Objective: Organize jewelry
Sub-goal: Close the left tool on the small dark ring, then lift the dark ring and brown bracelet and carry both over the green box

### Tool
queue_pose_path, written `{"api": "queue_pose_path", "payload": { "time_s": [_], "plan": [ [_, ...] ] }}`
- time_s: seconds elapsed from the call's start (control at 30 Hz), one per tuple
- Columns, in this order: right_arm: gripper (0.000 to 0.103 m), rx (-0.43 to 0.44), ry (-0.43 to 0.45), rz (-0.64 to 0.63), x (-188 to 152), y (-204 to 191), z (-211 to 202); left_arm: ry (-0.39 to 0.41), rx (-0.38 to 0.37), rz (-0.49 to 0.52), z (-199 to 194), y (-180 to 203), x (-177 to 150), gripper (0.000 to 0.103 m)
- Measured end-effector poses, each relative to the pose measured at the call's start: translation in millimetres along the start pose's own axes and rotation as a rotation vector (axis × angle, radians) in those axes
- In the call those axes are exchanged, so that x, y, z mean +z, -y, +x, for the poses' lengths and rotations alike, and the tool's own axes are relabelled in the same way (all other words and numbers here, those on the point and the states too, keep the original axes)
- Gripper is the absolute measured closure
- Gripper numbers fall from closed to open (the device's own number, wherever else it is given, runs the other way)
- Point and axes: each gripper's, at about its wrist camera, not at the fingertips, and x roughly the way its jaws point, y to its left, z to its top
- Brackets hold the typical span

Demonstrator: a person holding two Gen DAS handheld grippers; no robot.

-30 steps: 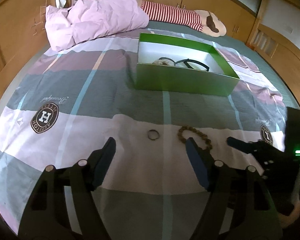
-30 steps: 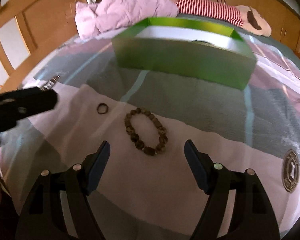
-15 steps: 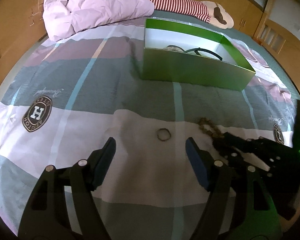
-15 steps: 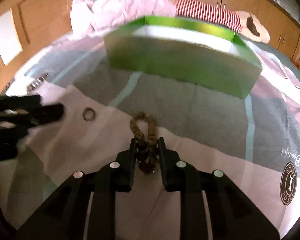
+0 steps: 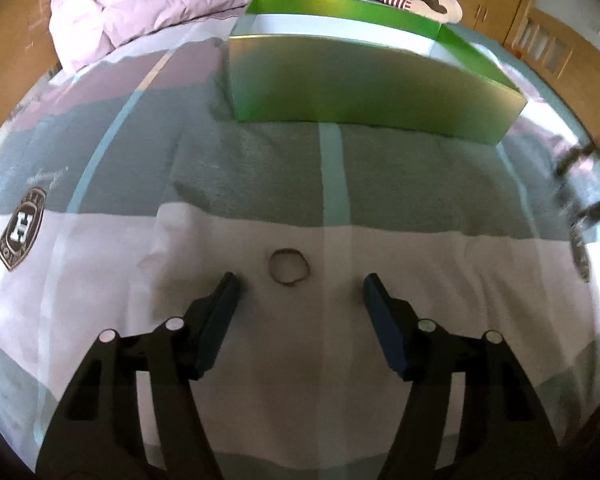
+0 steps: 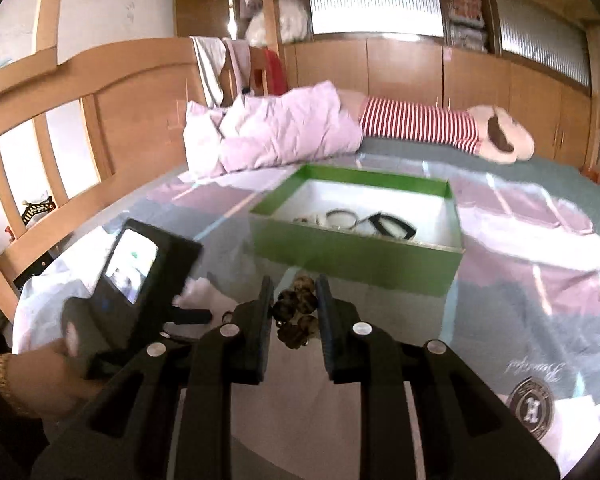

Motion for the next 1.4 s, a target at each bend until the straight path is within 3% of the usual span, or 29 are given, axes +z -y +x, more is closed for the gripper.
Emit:
{"api": "queue_pose_path", "payload": {
  "time_s": [0.13,0.2,0.27,0.57,0.87,1.1,1.4],
  "plan": [
    [0.082,-0.002,0.034,-0.014,4.1,1.2,-11.6,0.002,0.021,-0.01,3.9,2.1,6.8,0.045],
    [0.082,-0.007,0.044,-0.028,4.5,3.3,-16.6,0.011,0.03,-0.026,3.2,-1.2,11.0,0.071],
    [0.082,-0.011,0.044,-0.025,4.1,6.0,-17.4,0.008,0.011,-0.046,3.7,-5.5,14.2,0.083],
    [0.082,-0.028,0.055,-0.024,7.4,11.3,-23.1,0.02,0.025,-0.022,-2.6,-2.8,12.1,0.083],
    [0.082,-0.044,0.087,-0.01,16.2,12.6,-29.3,0.149,-0.01,-0.026,-58.2,0.7,25.6,0.083],
    [0.082,-0.098,0.097,0.036,18.8,27.4,-29.4,0.325,-0.011,0.016,-130.8,17.3,25.2,0.083],
    [0.082,-0.111,0.098,0.044,20.6,30.0,-28.5,0.358,-0.043,0.022,-148.4,17.7,18.7,0.083]
  ]
}}
